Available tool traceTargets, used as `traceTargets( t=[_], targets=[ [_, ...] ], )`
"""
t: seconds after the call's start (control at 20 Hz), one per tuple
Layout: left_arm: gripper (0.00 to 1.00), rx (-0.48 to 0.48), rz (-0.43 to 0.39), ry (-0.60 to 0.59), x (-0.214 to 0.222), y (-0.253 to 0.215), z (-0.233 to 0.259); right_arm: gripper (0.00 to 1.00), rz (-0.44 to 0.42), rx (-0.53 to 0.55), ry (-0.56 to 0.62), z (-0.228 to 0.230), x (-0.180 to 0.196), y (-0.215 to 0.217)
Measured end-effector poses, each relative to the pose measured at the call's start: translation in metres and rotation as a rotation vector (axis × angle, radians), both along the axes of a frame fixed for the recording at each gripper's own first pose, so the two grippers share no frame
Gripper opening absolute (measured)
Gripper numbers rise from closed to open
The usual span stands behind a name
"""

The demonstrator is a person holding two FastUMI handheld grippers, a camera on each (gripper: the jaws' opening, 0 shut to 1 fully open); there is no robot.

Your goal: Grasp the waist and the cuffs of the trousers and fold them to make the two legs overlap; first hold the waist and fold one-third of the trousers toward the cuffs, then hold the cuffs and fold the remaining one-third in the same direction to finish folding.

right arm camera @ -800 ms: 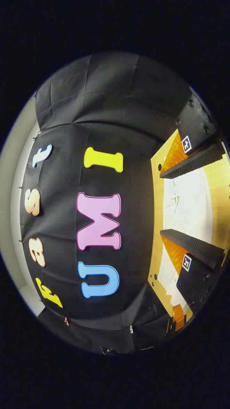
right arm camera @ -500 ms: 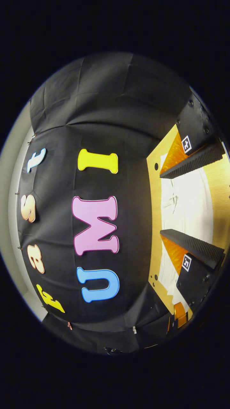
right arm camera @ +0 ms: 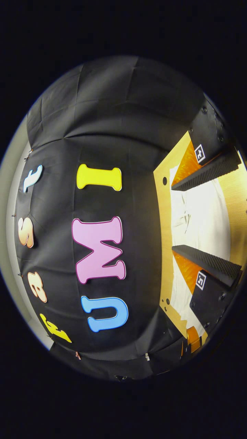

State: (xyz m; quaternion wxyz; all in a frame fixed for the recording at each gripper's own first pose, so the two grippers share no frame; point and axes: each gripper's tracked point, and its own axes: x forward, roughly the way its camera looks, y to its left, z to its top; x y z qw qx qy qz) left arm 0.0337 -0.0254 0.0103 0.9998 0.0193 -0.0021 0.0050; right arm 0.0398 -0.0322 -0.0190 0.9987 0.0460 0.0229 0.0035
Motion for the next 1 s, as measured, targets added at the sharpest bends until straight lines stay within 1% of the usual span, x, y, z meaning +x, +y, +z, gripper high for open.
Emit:
traceTargets(
  t=[0.1,0.3,0.35,0.45,0.5,0.55,0.65,0.7,0.85,0.9,1.0],
  targets=[
    [0.96,-0.010,0.036,-0.002,0.004,0.005,0.004,0.98,0.005,0.004,-0.009,0.001,0.006,-0.005],
    [0.96,-0.004,0.085,-0.011,0.014,0.010,0.010,0.98,0.046,-0.051,0.000,-0.005,0.026,-0.016],
    [0.96,-0.007,0.089,-0.023,0.015,0.009,0.012,0.98,0.067,-0.061,0.000,-0.007,0.032,-0.019],
    [0.96,-0.026,0.086,-0.041,0.021,0.004,0.013,0.98,0.148,-0.074,-0.021,-0.012,0.040,-0.020],
    [0.96,-0.028,0.094,-0.051,0.023,0.004,0.013,0.98,0.163,-0.091,-0.038,-0.013,0.043,-0.023],
    [0.96,-0.025,0.105,-0.050,0.027,0.003,0.009,0.98,0.167,-0.126,-0.048,-0.017,0.048,-0.030],
    [0.96,-0.007,0.119,-0.025,0.027,0.000,0.004,0.98,0.153,-0.203,0.010,-0.039,0.059,-0.053],
    [0.96,0.013,0.113,-0.037,0.028,-0.003,0.008,0.98,0.149,-0.221,0.018,-0.044,0.064,-0.062],
    [0.96,0.066,0.129,-0.054,0.029,-0.007,0.009,0.98,0.137,-0.281,0.037,-0.051,0.073,-0.091],
    [0.96,0.071,0.123,-0.060,0.029,-0.010,0.010,0.98,0.147,-0.302,0.043,-0.056,0.076,-0.098],
    [0.96,0.065,0.105,-0.046,0.031,-0.017,0.004,0.97,0.182,-0.392,0.069,-0.069,0.081,-0.119]
  ],
)
